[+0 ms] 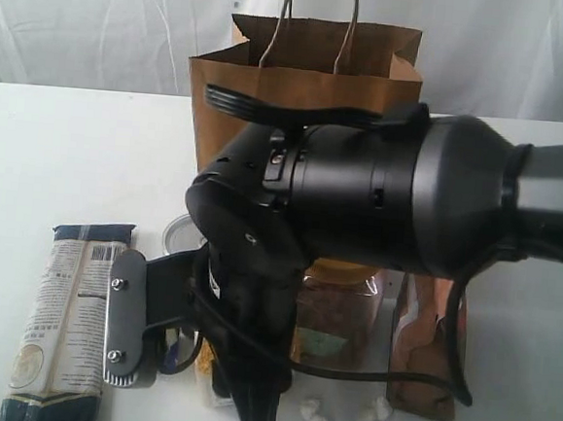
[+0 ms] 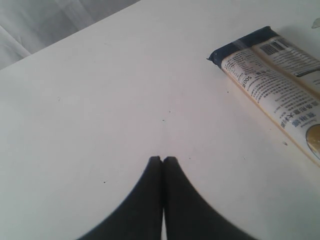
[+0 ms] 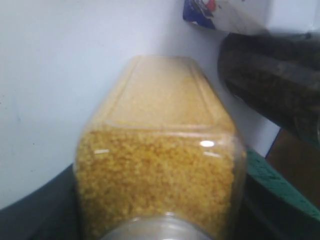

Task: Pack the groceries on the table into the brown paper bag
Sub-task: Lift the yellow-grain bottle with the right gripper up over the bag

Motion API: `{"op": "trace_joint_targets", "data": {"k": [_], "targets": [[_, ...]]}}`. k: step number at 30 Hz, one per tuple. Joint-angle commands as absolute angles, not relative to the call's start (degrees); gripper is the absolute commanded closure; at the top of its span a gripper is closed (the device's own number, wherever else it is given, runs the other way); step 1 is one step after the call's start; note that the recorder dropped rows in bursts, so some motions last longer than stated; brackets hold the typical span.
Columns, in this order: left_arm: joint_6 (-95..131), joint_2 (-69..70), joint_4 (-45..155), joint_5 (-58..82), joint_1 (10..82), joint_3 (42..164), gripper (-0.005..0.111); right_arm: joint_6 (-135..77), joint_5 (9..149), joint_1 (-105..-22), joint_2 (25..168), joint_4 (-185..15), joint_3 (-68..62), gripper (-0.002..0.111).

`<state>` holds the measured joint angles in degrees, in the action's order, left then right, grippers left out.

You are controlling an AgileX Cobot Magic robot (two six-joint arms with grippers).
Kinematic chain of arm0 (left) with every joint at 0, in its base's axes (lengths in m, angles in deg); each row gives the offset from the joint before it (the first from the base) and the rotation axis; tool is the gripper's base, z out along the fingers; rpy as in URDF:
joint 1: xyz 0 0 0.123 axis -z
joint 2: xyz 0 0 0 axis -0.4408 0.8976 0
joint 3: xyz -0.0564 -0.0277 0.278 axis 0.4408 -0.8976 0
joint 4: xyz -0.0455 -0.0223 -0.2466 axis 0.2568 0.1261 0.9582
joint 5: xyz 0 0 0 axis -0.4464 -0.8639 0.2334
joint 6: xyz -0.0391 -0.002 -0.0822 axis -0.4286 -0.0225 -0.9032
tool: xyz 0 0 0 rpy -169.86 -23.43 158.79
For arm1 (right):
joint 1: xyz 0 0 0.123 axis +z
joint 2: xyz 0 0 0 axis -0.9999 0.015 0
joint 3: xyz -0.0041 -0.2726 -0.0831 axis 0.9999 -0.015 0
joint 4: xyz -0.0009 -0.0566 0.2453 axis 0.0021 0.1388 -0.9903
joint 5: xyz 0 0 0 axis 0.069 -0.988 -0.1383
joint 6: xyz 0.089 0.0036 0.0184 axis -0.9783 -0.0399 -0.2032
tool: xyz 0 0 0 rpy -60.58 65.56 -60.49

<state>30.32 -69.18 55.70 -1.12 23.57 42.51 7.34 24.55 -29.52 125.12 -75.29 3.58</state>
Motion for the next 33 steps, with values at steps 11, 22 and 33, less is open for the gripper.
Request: {"op": "trace_joint_targets", "data": {"k": [11,22,33], "targets": [[30.34,-69.48,55.85,-0.84,23.46,42.14,0.107,-4.16,25.83,-29.82,115.82,-75.58,3.92,0.099],[30.34,-69.48,55.85,-0.84,23.46,42.14,0.107,-7.42,24.53,-29.82,96.5,-102.36,9.66,0.099],[30.34,-69.48,55.85,-0.84,23.46,42.14,0.107,-26.21,33.94,-29.82,74.28,-65.61,12.93,0.099]]}}
